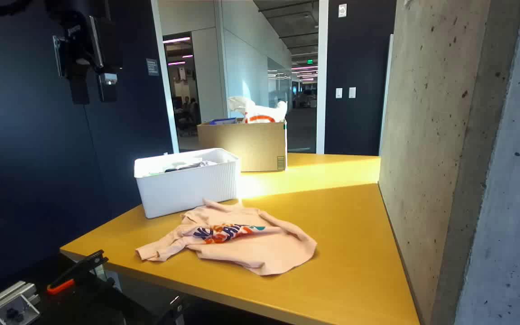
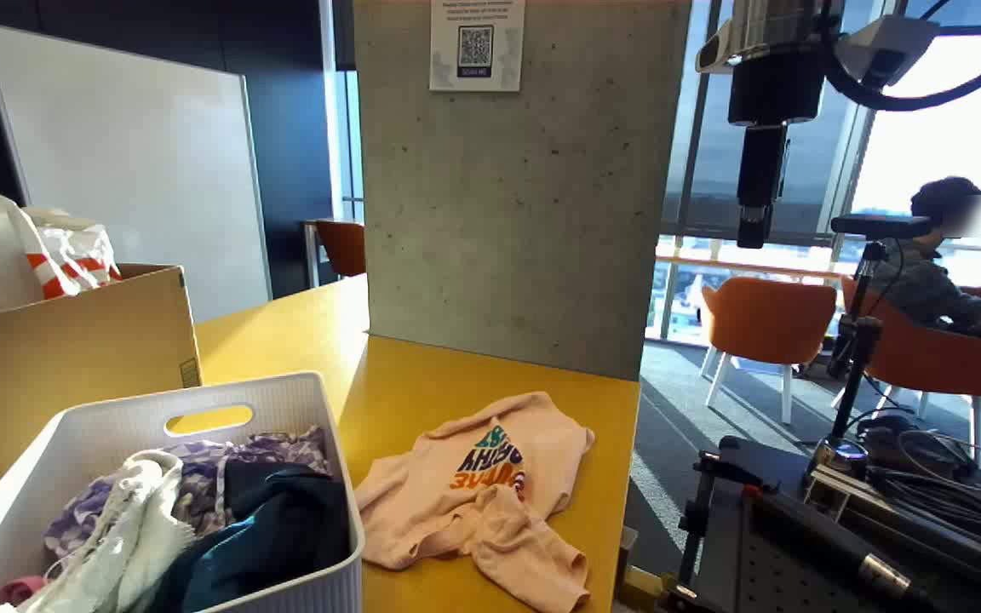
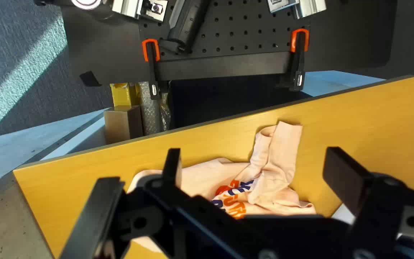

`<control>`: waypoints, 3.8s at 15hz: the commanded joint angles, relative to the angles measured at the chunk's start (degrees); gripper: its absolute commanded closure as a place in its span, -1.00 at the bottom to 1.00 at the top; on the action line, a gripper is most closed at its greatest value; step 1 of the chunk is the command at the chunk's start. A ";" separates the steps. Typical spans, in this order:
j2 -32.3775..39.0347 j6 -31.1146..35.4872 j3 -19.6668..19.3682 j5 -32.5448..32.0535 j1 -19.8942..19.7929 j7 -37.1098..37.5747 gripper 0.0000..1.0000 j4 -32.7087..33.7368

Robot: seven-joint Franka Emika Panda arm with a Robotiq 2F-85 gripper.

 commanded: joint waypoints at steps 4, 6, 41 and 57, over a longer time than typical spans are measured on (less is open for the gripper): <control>0.03 -0.11 0.56 0.33 -0.64 -0.29 -1.00 0.11; 0.03 -0.11 0.56 0.33 -0.64 -0.29 -1.00 0.11; 57.05 23.01 4.88 1.90 1.90 -5.11 -1.00 33.05; 52.50 47.21 2.53 -5.83 11.18 19.08 -1.00 9.11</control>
